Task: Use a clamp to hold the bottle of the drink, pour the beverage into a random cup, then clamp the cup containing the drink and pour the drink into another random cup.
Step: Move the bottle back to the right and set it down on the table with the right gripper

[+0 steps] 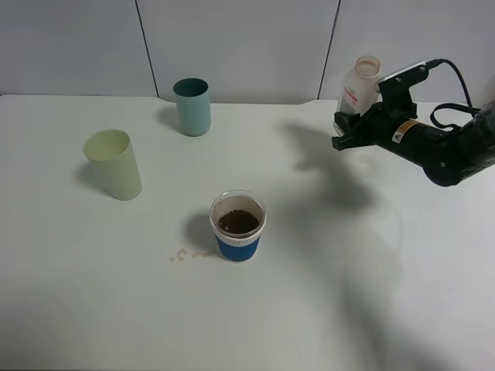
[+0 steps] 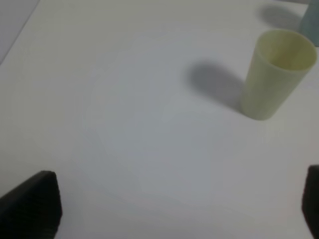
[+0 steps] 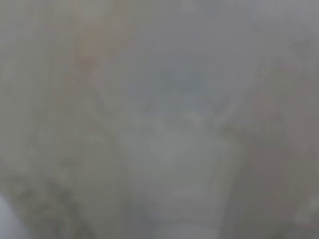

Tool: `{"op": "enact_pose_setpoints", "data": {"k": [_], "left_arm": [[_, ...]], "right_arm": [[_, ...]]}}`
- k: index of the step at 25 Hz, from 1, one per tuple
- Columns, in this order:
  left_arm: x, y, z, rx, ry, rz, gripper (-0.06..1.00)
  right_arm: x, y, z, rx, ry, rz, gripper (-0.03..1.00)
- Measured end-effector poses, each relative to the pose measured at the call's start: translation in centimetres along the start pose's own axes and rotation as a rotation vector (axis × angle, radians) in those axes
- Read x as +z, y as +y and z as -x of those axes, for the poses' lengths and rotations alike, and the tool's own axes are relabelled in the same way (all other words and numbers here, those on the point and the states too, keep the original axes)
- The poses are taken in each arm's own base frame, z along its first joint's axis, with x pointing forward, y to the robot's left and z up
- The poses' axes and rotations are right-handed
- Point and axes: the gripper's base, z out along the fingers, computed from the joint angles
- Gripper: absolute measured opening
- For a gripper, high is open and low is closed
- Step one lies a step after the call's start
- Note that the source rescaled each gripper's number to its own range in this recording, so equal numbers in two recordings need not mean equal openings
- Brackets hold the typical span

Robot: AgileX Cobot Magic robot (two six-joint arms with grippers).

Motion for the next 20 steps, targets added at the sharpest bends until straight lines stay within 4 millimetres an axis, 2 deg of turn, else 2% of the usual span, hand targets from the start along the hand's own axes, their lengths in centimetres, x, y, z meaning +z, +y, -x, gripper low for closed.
{"op": "enact_pose_setpoints", "data": {"k": [12, 20], "left_arm": [[0.0, 0.0, 0.0, 0.000, 0.000, 0.000, 0.90], [0.0, 0.0, 0.0, 0.000, 0.000, 0.000, 0.90]], "right_arm": [[0.9, 0.5, -2.9, 0.041, 0.034, -0.001, 0.01], [1.4, 0.4, -3.0, 0.092, 0.024, -0.004, 0.01]]}}
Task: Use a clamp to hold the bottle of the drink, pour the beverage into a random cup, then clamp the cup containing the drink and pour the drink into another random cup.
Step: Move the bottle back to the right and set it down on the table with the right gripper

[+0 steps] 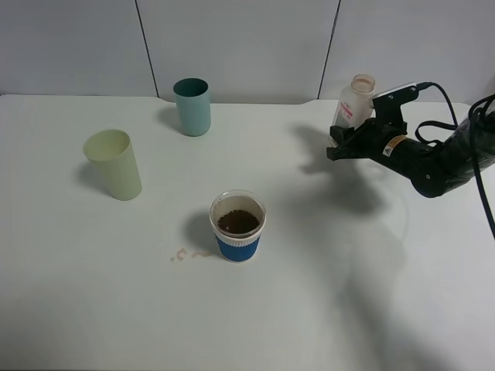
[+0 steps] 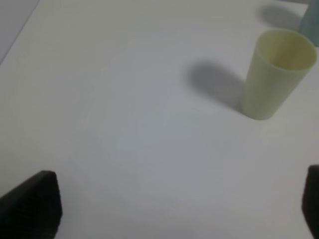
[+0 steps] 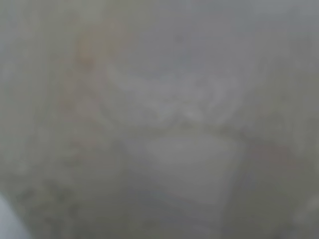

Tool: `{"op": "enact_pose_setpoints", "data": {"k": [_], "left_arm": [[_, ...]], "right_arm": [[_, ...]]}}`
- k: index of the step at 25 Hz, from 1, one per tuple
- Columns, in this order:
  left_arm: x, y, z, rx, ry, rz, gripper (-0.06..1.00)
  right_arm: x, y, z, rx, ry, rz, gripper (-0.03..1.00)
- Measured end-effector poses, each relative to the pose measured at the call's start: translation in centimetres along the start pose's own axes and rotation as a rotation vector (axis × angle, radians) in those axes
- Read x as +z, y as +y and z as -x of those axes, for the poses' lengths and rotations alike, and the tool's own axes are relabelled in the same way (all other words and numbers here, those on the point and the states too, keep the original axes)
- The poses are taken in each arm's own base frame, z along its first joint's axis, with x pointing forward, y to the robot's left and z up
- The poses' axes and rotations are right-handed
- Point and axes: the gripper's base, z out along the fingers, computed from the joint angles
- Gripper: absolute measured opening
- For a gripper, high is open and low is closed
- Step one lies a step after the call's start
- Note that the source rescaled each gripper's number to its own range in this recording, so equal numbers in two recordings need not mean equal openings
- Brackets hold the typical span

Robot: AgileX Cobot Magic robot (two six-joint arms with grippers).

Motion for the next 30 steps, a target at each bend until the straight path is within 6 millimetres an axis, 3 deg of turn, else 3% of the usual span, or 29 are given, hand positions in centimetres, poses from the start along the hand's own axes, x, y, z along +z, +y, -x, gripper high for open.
{"op": "enact_pose_setpoints", "data": {"k": [30], "left_arm": [[0.00, 0.00, 0.00, 0.000, 0.000, 0.000, 0.90]], "right_arm": [[0.00, 0.01, -0.23, 0.076, 0.025, 0.000, 0.00]]}}
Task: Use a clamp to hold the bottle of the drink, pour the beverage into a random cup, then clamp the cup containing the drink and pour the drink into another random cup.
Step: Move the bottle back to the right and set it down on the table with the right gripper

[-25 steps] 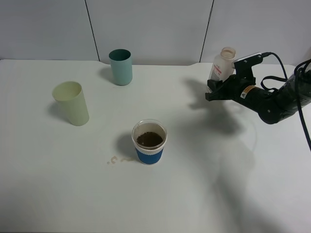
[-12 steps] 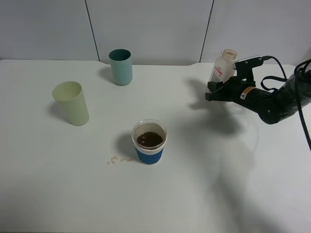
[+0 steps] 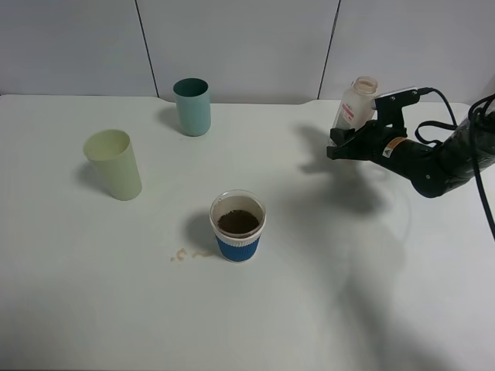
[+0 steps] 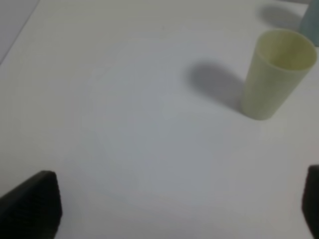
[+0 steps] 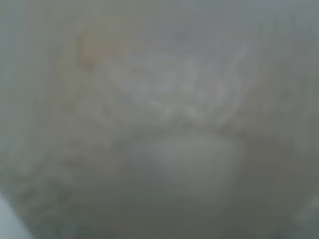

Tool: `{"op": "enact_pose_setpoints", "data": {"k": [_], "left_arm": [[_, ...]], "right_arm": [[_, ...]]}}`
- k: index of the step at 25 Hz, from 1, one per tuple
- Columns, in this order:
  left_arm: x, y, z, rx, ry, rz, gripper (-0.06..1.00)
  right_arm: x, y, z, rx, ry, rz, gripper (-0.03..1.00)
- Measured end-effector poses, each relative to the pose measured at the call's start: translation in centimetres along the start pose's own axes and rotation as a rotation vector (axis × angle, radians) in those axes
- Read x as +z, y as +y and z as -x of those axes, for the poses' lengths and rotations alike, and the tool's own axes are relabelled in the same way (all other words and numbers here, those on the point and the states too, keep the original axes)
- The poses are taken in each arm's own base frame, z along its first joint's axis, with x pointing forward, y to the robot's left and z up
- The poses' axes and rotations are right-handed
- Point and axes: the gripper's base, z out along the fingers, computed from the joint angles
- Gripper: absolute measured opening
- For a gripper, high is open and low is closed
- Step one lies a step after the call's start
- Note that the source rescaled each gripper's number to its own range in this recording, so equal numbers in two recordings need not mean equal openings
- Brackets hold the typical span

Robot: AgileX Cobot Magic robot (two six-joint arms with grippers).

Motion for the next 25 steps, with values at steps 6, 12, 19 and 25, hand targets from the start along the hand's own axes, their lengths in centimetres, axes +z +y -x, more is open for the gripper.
{"op": "enact_pose_setpoints", "data": {"k": [6, 12, 19, 25], "left_arm": [[0.0, 0.0, 0.0, 0.000, 0.000, 0.000, 0.90], [0.0, 0.0, 0.0, 0.000, 0.000, 0.000, 0.90], [0.0, 0.0, 0.0, 0.000, 0.000, 0.000, 0.90], [0.0, 0.0, 0.0, 0.000, 0.000, 0.000, 0.90]], "right_arm": [[0.1, 0.4, 0.1, -0.002, -0.003, 0.010, 0.17], [0.2, 0.8, 0.2, 0.013, -0.013, -0.001, 0.47], [0.3, 1.2, 0.2, 0.047, -0.006, -0.016, 0.70], [0.1, 0.9, 0.9, 0.088, 0.042, -0.053, 0.84]]}}
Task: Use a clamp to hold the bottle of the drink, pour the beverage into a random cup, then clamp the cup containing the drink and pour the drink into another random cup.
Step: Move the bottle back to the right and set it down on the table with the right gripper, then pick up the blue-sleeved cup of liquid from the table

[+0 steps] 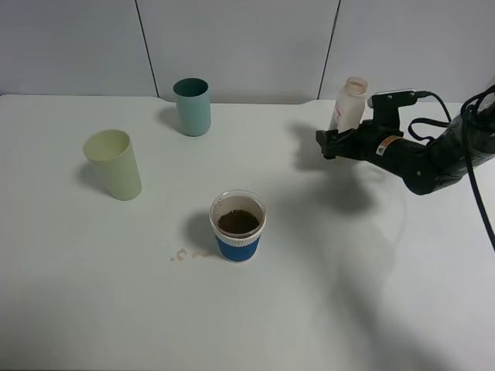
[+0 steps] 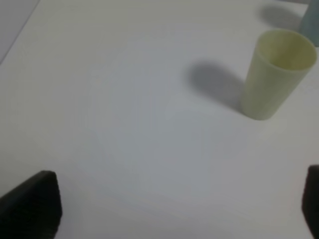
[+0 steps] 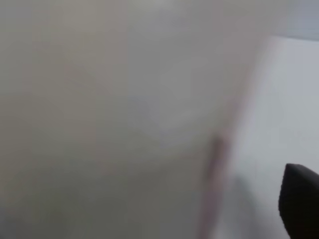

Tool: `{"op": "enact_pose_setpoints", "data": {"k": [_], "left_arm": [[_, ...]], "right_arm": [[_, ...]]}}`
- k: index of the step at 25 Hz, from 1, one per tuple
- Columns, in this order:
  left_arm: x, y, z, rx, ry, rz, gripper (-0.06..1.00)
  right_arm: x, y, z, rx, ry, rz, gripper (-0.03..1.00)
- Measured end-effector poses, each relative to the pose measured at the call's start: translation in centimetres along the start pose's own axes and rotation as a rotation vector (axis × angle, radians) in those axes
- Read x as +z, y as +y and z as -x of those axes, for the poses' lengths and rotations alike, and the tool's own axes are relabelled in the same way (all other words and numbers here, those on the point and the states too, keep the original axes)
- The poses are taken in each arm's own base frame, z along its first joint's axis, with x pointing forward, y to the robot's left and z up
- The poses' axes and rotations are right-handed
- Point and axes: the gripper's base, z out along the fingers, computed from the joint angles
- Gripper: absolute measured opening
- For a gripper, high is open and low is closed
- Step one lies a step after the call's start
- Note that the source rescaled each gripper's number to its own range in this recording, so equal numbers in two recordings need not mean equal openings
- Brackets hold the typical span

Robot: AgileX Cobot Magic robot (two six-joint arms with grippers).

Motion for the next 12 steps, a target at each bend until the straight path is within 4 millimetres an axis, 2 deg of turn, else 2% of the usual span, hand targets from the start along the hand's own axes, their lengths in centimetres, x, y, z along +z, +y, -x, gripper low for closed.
{"op": "enact_pose_setpoints", "data": {"k": [4, 12], "left_arm": [[0.0, 0.0, 0.0, 0.000, 0.000, 0.000, 0.90], [0.0, 0.0, 0.0, 0.000, 0.000, 0.000, 0.90]], "right_arm": [[-0.4, -0.1, 1.5, 0.003, -0.018, -0.017, 0.88], [-1.3, -0.2, 3.7, -0.007, -0.020, -0.027, 0.90]]}}
